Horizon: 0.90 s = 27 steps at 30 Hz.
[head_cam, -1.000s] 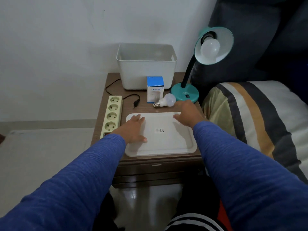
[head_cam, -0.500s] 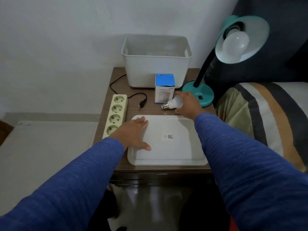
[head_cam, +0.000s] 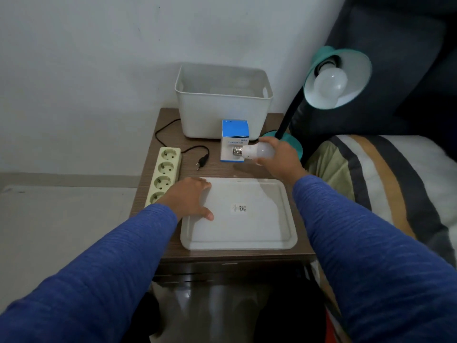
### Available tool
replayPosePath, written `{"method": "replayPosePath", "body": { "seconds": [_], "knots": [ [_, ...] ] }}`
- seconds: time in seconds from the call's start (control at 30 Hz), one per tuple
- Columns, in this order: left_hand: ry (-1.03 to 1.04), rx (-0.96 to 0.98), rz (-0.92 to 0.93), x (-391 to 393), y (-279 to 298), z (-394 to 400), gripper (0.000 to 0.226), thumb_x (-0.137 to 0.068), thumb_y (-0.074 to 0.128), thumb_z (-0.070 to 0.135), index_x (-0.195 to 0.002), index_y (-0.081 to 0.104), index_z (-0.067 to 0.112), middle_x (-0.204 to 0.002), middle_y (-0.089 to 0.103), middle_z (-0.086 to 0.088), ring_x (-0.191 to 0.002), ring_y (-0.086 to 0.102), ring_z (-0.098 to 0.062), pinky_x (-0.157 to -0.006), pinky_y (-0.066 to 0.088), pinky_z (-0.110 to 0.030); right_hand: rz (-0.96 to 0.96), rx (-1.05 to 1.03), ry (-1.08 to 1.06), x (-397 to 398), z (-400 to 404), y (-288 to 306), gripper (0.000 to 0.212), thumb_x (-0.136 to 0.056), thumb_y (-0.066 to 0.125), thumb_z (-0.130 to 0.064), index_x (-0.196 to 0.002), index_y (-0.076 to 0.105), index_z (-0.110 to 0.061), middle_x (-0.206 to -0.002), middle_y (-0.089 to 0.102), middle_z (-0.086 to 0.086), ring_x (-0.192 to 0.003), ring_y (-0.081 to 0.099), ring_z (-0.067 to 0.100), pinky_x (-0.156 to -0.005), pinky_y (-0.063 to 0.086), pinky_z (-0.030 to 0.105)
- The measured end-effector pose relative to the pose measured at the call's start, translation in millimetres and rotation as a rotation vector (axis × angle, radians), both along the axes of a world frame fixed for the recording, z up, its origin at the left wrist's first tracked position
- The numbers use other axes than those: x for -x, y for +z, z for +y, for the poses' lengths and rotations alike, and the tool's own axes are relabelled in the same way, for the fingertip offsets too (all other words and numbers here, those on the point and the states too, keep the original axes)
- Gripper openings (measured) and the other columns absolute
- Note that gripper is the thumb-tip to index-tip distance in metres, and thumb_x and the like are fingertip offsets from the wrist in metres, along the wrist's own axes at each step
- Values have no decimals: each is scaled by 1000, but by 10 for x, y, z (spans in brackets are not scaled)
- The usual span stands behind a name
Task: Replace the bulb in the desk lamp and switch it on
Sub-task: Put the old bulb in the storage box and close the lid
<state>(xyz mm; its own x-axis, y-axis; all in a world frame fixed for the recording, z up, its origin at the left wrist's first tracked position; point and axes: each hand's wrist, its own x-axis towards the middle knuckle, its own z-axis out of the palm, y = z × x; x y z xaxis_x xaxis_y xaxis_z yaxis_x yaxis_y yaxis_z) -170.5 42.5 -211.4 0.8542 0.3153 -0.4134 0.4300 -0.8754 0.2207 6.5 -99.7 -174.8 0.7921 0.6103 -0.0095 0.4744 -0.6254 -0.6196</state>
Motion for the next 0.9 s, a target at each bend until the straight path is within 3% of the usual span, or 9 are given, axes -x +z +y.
{"method": "replayPosePath", "body": {
  "seconds": [0.07,0.13,0.27,0.37,0.5,0.77,0.9],
  "knots": [
    [37,13,-39,-21,14,15,98,-67,76,50,-146,28,18,-149,35,-4,-136,33,-23,-110,34,-37,58,-102,-27,11,13,145,64,-77,74,-23,-136,50,-17,-132,56,8,-119,53,22,-90,39,22],
    [54,22,-55,-38,21,32,101,-67,77,48,-147,24,18,-153,29,-4,-139,30,-24,-112,30,-37,121,-204,-53,5,74,300,69,-75,77,-27,-137,49,-15,-134,55,7,-119,53,19,-93,40,21],
    [22,65,-12,-91,1,136,112,-69,74,51,-151,8,13,-160,9,-6,-147,8,-23,-119,12,-36,207,-380,-69,-74,295,605,69,-74,77,-29,-135,50,-15,-129,58,8,-115,57,22,-102,48,42],
    [22,107,25,-139,-18,199,115,-70,75,49,-151,3,11,-160,4,-6,-148,5,-23,-119,9,-32,213,-428,-60,-195,524,779,68,-74,77,-30,-135,50,-14,-128,58,7,-114,58,23,-101,48,43],
    [24,128,15,-157,-88,244,116,-69,76,47,-151,3,11,-160,4,-4,-147,8,-21,-118,10,-30,167,-404,-52,-449,858,913,66,-78,74,-31,-136,48,-16,-129,57,7,-109,58,20,-94,50,33],
    [21,89,41,-190,-129,309,115,-69,74,52,-151,1,16,-161,2,0,-148,6,-19,-119,9,-31,159,-265,-40,-898,1404,913,73,-75,75,-32,-140,45,-14,-140,49,7,-126,50,22,-107,42,33],
    [16,67,59,-217,-117,319,116,-67,75,53,-151,4,16,-161,4,0,-148,7,-17,-119,9,-31,133,-125,-2,-1013,1526,849,66,-78,74,-31,-135,49,-12,-137,52,8,-124,51,23,-104,43,30]
  ]
}}
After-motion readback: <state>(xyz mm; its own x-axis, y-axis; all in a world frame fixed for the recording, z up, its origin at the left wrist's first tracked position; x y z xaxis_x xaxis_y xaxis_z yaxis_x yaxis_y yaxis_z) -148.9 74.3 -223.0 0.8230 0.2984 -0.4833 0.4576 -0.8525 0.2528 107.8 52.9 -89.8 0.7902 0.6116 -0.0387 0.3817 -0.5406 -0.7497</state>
